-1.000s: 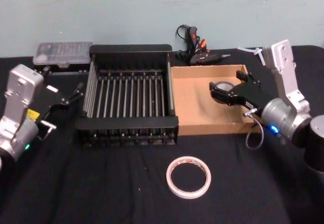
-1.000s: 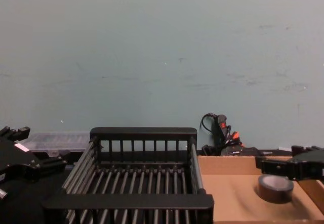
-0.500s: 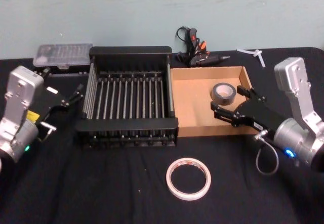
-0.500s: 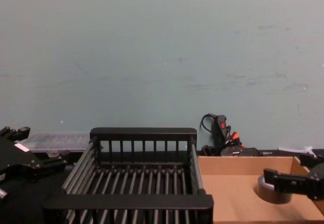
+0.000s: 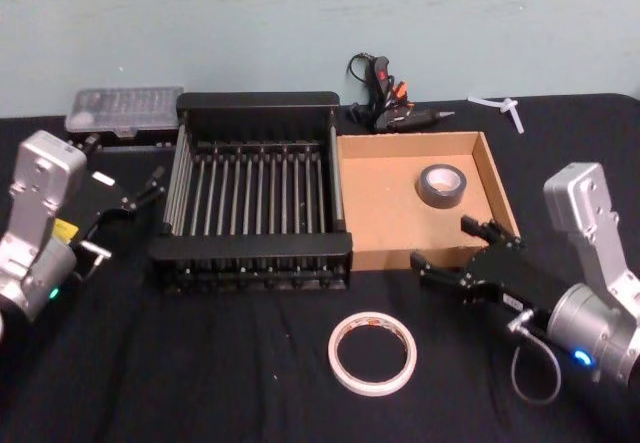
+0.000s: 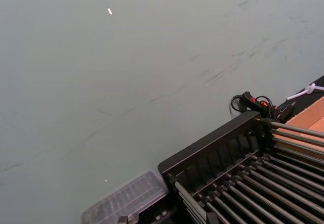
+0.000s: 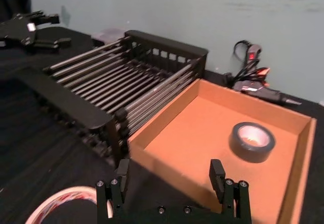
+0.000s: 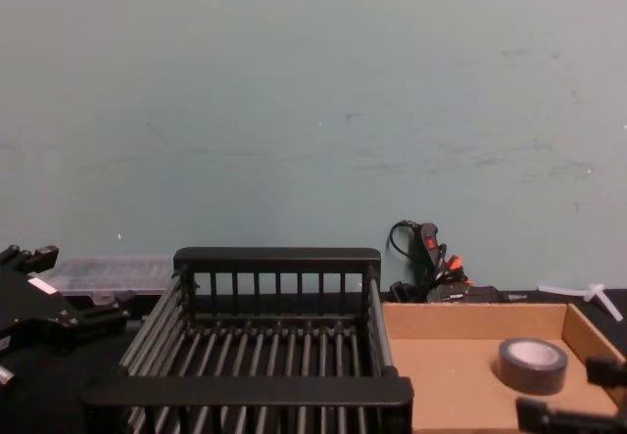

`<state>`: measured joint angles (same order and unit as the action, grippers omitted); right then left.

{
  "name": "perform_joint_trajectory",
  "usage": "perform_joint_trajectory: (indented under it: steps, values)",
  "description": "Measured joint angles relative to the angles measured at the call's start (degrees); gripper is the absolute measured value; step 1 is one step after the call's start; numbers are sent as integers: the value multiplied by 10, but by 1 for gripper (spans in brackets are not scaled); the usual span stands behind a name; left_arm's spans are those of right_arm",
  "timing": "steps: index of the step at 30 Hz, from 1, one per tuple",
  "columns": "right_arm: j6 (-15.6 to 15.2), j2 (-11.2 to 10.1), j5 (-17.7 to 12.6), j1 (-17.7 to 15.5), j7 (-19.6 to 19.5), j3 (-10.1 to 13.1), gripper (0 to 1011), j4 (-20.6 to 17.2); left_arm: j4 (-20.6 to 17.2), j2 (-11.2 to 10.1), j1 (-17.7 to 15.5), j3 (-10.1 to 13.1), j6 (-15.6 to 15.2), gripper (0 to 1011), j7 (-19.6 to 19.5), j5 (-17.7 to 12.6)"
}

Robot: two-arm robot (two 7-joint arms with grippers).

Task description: Pick up the white tape and place it into the black box , Pick up the silver tape and place it into the brown box.

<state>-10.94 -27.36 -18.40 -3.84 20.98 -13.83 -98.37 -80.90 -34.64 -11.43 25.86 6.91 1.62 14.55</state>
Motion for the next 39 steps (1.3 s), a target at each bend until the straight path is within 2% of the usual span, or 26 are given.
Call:
perform_joint_trajectory:
  steps: [5, 14, 39]
  values:
    - [9, -6, 7, -14, -1, -12, 1002, -5, 0, 0, 0, 0, 0, 1001, 0, 0]
    - [30, -9, 45, -28, -8, -38, 1002, -3, 0, 0, 0, 0, 0, 1001, 0, 0]
    - [14, 0, 69, -33, 1, -57, 1002, 14, 0, 0, 0, 0, 0, 1001, 0, 0]
